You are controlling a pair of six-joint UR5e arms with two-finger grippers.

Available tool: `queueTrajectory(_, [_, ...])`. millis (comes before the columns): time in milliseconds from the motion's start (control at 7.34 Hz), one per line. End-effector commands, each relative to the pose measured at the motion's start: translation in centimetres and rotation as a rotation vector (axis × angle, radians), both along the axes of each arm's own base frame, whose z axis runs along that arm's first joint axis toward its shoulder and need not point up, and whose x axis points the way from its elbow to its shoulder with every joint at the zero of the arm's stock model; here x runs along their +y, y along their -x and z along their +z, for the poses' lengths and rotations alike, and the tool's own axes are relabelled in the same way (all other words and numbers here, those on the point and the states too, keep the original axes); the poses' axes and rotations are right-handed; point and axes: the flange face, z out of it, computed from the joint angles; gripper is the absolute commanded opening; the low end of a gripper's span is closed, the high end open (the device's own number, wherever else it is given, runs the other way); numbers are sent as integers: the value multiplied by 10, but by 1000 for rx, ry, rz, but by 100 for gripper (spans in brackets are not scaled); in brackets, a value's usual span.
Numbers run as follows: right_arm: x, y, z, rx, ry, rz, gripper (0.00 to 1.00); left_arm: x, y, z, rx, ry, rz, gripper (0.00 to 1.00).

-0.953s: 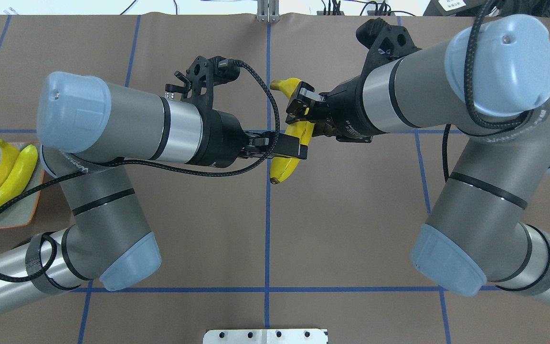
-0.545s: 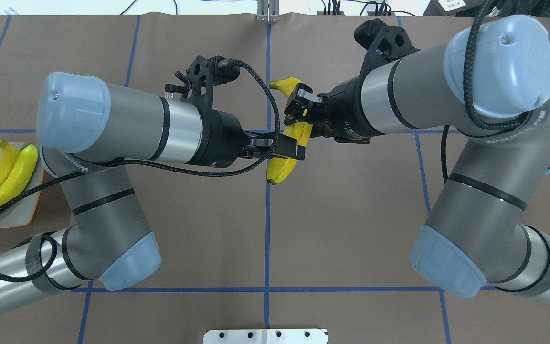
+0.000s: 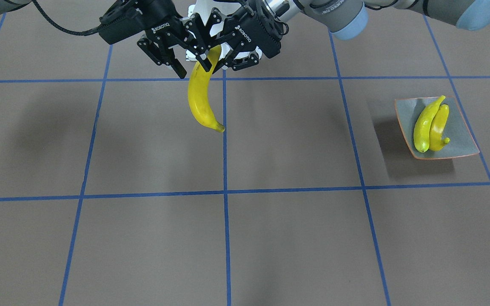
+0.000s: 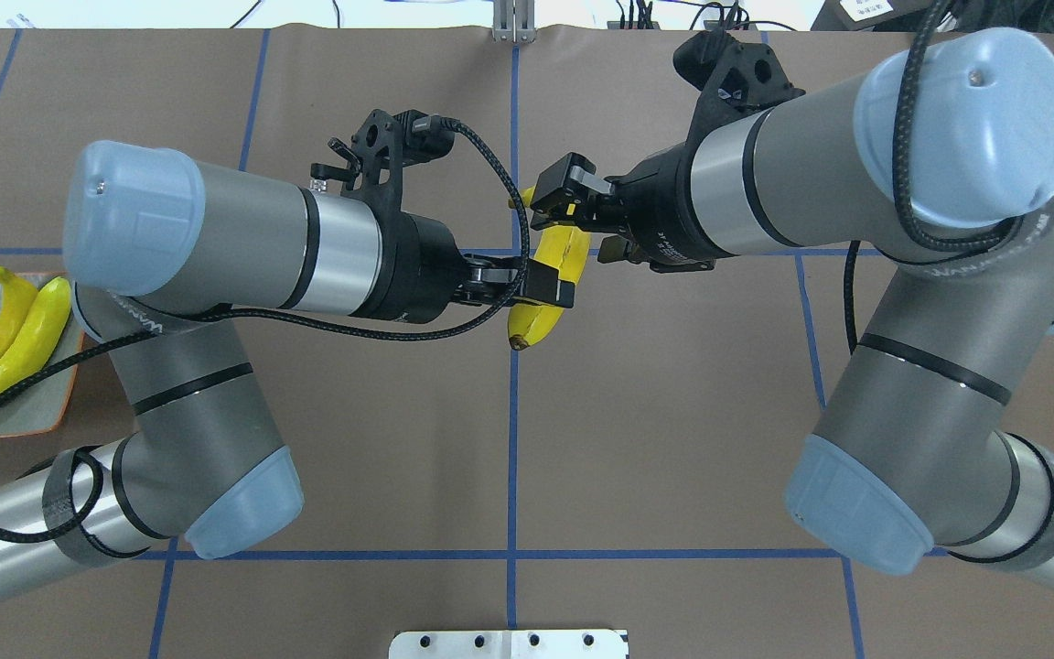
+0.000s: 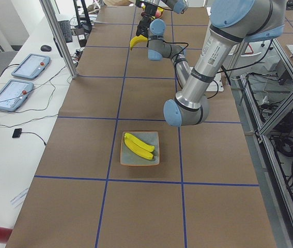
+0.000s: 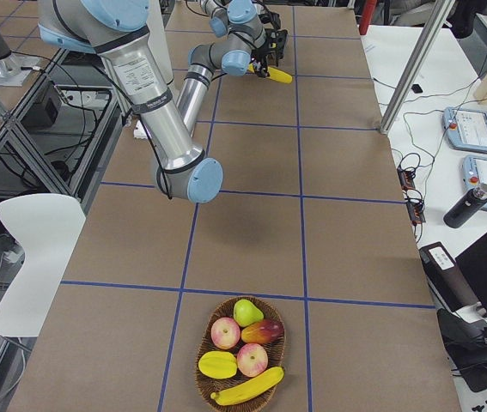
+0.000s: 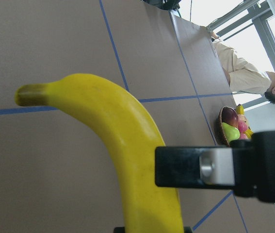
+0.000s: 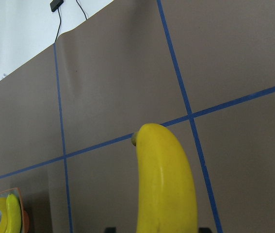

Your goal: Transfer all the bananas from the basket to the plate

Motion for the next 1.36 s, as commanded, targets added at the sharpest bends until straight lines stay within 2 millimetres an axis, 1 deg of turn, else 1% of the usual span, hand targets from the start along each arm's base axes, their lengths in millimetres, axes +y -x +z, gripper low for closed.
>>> queueTrajectory(0, [-7,-26,-3,-8,-25,28,100,0,1,17,-24,10,-1,0])
queueTrajectory(136, [-21,-40,8,13,-16,54,100,5,11,47,-56,30,-4,0])
queueTrajectory(272, [-31,-52,31,65,-39,41,100,5,31,80,-99,42,-25,0])
queueTrajectory(408, [-42,-64,58,122,-54,20,100,-1,54,121,-165,27,-54,0])
queueTrajectory(545, [-56,-81,84,180,-73,17,100,5,74,159,-238,-29,-58,0])
queueTrajectory(681, [-72,-96,122,255,-83,5,100,16,97,193,-305,-75,-58,0])
queueTrajectory(817, [-82,-116,157,330,-115,-18,100,13,126,226,-379,-124,-79,0])
queueTrajectory(953, [-86,-141,188,390,-148,-45,100,17,151,263,-477,-238,-70,0])
queueTrajectory(1225, [-91,-198,234,446,-185,-95,100,16,198,320,-644,-425,-49,0])
